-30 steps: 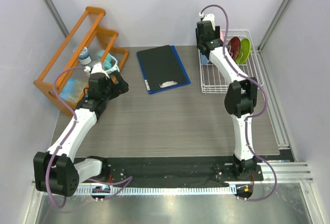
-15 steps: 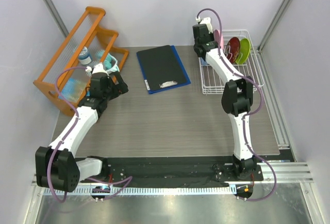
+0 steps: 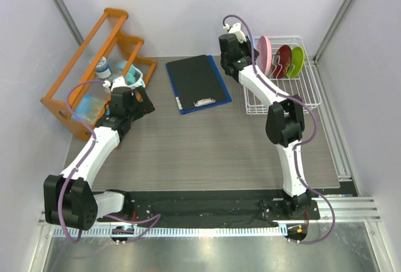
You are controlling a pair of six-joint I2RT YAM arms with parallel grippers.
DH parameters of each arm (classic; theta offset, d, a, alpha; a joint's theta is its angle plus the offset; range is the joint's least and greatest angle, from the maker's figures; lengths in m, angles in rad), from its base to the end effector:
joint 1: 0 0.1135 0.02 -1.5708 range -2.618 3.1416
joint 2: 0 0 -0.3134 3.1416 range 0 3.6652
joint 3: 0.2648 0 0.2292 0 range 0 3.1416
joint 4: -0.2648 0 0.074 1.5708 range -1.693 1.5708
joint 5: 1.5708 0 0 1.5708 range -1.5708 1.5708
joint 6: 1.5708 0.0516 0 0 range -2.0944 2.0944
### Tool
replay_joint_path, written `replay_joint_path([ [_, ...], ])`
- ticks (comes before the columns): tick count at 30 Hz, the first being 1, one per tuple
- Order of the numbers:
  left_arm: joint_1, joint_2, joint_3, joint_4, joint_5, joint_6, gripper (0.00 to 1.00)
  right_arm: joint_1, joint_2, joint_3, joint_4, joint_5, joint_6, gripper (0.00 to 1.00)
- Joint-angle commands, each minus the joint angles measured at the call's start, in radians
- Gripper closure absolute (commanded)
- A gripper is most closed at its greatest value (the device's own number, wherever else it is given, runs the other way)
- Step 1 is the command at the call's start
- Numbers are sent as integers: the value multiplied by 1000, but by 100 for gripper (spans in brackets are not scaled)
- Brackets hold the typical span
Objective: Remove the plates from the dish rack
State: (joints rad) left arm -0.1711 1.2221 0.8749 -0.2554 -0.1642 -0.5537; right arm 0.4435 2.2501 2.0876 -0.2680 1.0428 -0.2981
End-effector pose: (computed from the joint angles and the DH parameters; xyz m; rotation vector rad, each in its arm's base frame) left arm 0.2421 -0.0333 0.3184 -0.5052 2.1144 -0.2378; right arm 0.5031 0.1896 0.3390 -0.0337 1.8832 -0.9303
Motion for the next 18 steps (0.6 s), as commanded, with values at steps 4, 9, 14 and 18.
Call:
replay_joint_path([
  [4, -5, 4, 75, -56, 55, -68, 0, 78, -346, -78, 110, 59, -4, 99],
  [9, -7, -56, 23, 4, 147, -74, 1, 132, -503, -167, -19, -10, 114, 99],
  [14, -5, -120, -42, 119, 372, -147, 7, 143, -701, -313, -241, -257, 412, 99],
  [18, -7, -183, -125, 278, 508, -235, 14, 155, -836, -492, -266, -510, 568, 99],
])
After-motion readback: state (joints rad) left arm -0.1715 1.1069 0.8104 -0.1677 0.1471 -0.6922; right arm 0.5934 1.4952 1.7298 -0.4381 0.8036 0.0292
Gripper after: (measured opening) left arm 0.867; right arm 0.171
